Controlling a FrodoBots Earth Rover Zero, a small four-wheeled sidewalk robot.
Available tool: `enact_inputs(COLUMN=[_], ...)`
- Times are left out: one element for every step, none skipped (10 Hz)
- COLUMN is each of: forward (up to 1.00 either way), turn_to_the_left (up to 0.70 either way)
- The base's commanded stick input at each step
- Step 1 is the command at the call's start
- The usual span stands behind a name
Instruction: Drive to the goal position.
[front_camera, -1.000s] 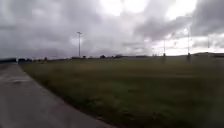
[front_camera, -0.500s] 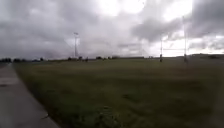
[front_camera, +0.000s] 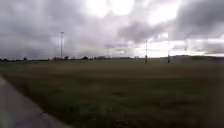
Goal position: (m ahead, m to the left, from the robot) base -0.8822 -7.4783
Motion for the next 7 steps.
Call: enact_inputs(forward=[-1.0, -1.0, -1.0, -1.0, -1.0, -1.0, -1.0], turn_to_the_left=[0.41, 0.41, 0.41, 0.41, 0.41, 0.41, 0.41])
